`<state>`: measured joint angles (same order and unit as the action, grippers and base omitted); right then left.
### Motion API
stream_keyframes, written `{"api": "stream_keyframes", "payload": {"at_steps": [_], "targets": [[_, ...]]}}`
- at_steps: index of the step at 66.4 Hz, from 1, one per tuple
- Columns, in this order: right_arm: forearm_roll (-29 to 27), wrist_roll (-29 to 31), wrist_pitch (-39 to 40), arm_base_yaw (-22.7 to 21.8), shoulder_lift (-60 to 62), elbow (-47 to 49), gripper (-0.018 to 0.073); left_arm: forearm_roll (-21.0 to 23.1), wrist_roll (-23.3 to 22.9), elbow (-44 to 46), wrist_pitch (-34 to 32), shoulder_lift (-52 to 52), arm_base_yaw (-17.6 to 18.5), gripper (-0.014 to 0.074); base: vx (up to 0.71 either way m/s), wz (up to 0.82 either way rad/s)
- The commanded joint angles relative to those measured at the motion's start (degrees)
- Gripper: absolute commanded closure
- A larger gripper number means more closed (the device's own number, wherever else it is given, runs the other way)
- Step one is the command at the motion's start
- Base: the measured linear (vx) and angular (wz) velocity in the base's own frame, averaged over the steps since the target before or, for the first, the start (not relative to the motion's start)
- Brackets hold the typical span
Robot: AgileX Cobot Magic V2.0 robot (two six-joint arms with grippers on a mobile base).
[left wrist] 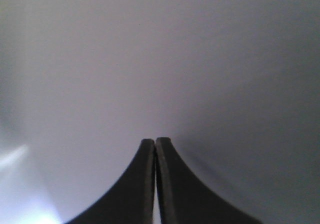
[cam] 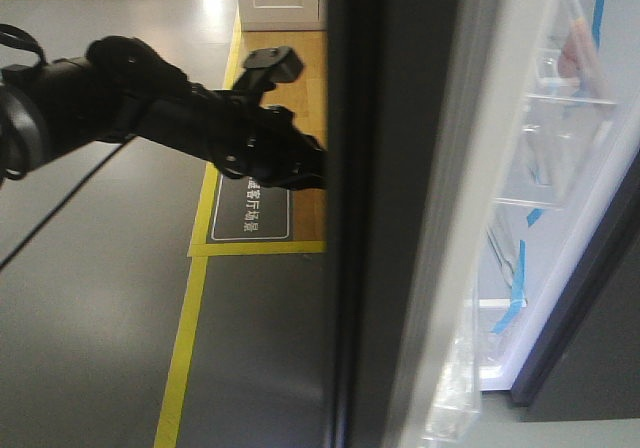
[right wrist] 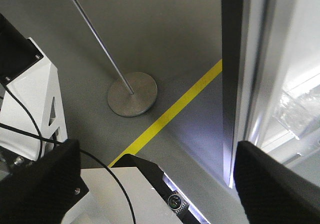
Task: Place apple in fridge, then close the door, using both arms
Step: 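Push the fridge door shut with the left gripper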
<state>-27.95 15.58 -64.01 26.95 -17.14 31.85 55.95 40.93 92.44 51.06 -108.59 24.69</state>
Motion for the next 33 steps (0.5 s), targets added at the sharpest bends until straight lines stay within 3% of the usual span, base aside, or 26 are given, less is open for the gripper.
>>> {"api": "stream_keyframes", "payload": {"at_steps": [1, 12, 21, 26, 33], "targets": [[-1.3, 0.4, 2.7, -0.2, -0.6, 1.3, -0.0035, 9.1, 4.4, 1.8, -3.2, 2.7, 3.9, 0.0603, 0.00, 0.00], [-1.3, 0.4, 2.7, -0.2, -0.6, 1.3, -0.0035, 16.0, 11.0, 1.8, -8.3, 2.0, 9.5, 0.0603, 0.00, 0.00], [-1.3, 0.4, 2.7, -0.2, -0.6, 1.3, -0.0035, 16.3, 12.4, 1.8, -9.4, 2.2, 11.2, 0.0603, 0.00, 0.00], [-1.3, 0.4, 2.7, -0.2, -0.6, 1.3, -0.0035, 14.8, 11.9, 1.8, -9.4, 2.7, 11.1, 0.0603, 0.00, 0.00], [-1.3, 0.4, 2.7, -0.2, -0.6, 1.3, -0.0035, 8.1, 7.9, 1.8, -9.7, 4.3, 11.1, 0.0603, 0.00, 0.00]]}}
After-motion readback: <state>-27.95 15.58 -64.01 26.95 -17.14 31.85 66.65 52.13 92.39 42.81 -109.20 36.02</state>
